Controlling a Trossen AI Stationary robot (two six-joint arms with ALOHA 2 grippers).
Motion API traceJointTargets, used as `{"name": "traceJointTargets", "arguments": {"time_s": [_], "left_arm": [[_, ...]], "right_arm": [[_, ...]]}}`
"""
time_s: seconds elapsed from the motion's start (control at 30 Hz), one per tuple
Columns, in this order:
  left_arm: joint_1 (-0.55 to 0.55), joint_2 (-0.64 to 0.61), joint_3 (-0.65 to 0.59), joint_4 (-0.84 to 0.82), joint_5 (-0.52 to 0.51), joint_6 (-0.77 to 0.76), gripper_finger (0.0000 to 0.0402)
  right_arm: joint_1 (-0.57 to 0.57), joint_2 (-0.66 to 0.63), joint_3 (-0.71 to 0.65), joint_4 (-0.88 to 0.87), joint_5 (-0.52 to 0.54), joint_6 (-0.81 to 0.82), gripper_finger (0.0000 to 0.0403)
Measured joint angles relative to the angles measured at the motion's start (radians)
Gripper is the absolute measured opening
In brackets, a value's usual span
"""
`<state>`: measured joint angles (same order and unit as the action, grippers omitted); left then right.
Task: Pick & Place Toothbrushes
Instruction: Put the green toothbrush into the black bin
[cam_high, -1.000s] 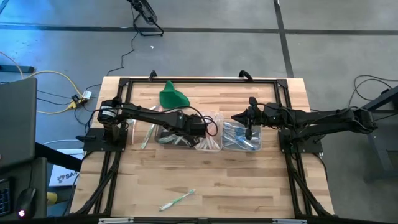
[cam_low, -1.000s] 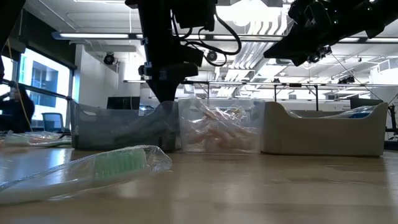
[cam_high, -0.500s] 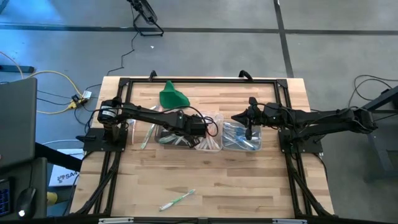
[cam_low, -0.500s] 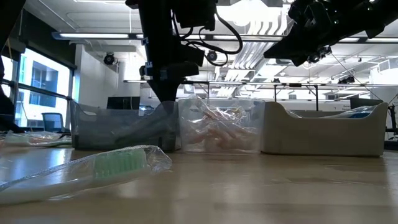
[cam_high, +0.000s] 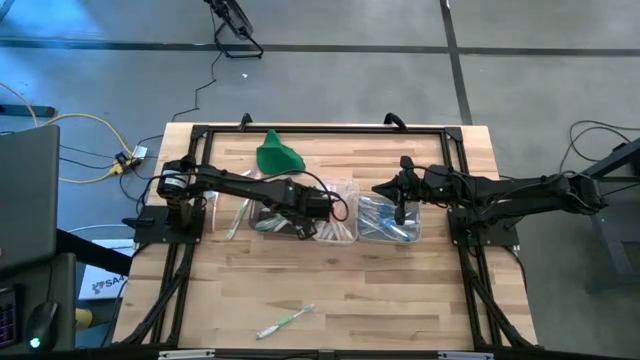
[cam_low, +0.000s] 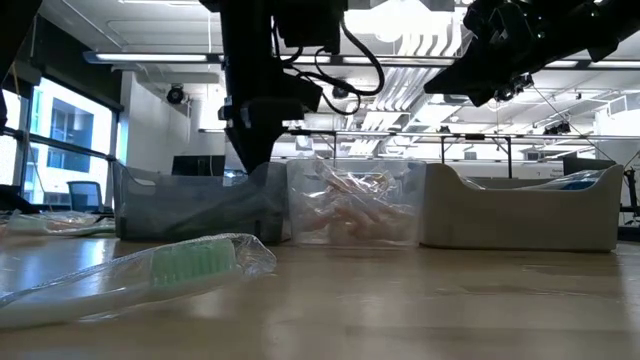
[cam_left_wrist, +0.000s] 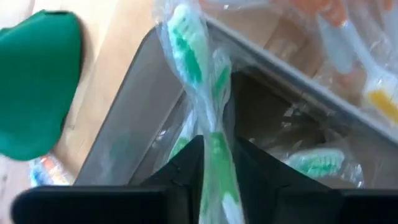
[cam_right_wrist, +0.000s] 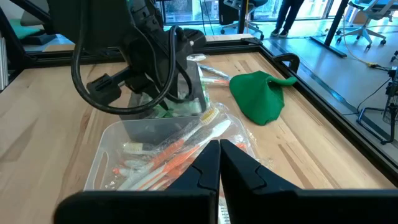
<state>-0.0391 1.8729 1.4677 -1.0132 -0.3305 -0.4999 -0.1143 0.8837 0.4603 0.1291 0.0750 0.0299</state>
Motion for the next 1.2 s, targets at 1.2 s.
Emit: {"name": "traceJointTargets", "arguments": {"time_s": [1.2], "left_arm": [[-0.003,-0.123,0.274,-0.498,0.038,-0.04,0.0034]], "right_arm": [[0.0,0.0,0.0,-0.076,0.001,-0.032,0.0003]]}}
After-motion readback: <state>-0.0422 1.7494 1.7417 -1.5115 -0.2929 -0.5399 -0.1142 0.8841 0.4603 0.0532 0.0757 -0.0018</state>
